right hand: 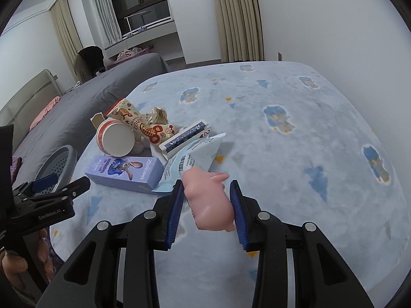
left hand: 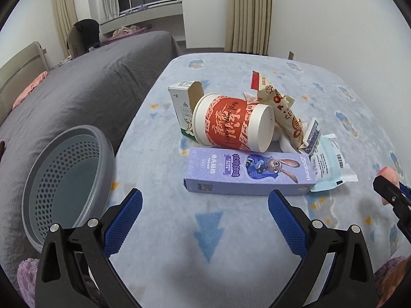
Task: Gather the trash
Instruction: 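Grasp the red-and-white paper cup with the left tool while right holds pig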
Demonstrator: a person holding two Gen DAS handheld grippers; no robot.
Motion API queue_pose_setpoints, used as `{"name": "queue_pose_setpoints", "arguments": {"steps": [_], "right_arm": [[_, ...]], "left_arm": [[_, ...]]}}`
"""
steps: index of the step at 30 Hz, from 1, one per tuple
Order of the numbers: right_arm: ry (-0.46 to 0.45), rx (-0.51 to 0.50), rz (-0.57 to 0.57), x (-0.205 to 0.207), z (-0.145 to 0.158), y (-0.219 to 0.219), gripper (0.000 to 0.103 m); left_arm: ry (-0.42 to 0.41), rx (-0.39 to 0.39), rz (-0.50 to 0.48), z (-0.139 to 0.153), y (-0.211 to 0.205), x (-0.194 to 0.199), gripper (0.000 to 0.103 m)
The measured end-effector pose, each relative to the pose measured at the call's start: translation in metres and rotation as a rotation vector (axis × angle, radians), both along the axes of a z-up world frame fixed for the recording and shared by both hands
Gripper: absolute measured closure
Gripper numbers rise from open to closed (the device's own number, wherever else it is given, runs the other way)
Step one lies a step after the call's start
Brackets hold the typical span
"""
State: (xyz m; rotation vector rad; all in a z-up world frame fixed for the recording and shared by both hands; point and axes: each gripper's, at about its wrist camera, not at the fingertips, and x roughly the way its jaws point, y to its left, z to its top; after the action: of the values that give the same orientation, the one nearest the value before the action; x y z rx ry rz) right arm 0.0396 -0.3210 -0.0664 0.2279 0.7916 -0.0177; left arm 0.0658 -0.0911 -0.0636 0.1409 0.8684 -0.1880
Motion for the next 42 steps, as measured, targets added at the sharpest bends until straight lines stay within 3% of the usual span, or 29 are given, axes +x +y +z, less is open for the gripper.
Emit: {"name": "queue_pose_setpoints", "arguments": {"steps": [7, 13, 18, 26, 42], "right_arm": [[0.003, 0.039, 0.010, 0.002, -0.002, -0.006, 0.067], [0.012, 0.078, 0.010, 0.007, -0.004, -0.013, 0.067], [0.020, 0.087, 0.023, 0.014, -0.007, -0.011, 0.067], [0.043, 0.098, 0.035, 0.025, -0.014, -0.009, 0.067], [0.056, 0.116, 0.054, 0.034, -0.019, -0.008, 0.067]], "left_arm": [[-0.015, -0.056, -0.070, 0.007, 0.002, 0.025, 0.007], [-0.029, -0.052, -0.149, 0.006, 0.009, 0.046, 0.007], [0.017, -0.139, -0.220, 0.002, 0.013, 0.063, 0.007], [0.031, -0.147, -0.316, -0.005, 0.001, 0.079, 0.007], [0.058, -0.168, -0.351, -0.013, -0.004, 0.099, 0.007]]}}
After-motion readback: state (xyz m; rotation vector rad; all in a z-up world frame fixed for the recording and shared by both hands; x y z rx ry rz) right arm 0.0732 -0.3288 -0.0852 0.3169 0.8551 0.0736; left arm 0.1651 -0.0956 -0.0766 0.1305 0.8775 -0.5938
